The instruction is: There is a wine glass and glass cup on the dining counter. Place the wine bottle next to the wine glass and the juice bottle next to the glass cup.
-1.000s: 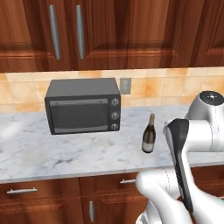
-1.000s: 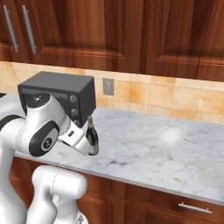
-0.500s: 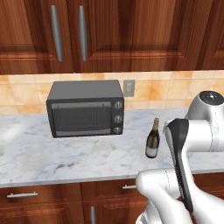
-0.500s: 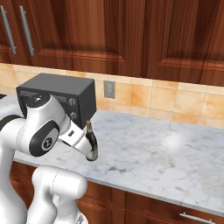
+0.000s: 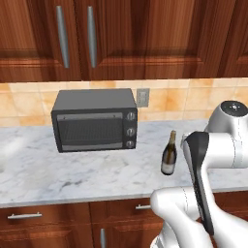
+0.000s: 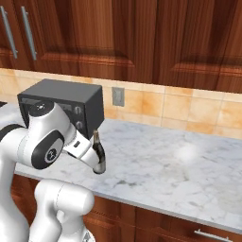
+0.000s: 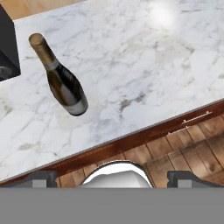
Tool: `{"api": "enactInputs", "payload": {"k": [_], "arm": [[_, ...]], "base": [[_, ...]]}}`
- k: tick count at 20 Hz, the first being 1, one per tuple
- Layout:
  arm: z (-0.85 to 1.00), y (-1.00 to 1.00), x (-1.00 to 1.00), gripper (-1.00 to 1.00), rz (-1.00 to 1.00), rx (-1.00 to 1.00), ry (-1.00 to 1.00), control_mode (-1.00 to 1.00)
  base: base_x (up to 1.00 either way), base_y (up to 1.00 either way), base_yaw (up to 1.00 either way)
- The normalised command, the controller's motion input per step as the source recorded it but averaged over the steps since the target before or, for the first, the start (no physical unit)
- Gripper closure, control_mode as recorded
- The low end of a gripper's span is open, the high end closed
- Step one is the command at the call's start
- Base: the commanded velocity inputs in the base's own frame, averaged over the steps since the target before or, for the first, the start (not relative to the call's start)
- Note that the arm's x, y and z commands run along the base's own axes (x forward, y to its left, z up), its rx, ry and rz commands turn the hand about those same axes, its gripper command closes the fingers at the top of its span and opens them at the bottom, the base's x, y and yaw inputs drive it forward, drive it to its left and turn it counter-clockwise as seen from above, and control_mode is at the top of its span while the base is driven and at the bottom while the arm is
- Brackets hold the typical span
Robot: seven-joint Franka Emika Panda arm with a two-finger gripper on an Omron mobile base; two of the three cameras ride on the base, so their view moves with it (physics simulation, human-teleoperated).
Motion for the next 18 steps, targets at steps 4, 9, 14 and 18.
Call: {"api": "enactInputs", "payload": {"k": [4, 9, 14, 18], "arm": [[0.0, 0.0, 0.0, -1.0, 0.0, 0.0, 0.0, 1.0], [0.01, 0.04, -0.09, -1.0, 0.0, 0.0, -0.11, -1.0], [0.03, 0.16, -0.16, -1.0, -0.04, 0.0, -0.16, -1.0], [0.0, 0.27, -0.2, -1.0, -0.24, 0.02, -0.01, -1.0]], "base": [[-0.01, 0.0, 0.0], [-0.04, 0.0, 0.0], [0.0, 0.0, 0.0], [0.0, 0.0, 0.0]]}}
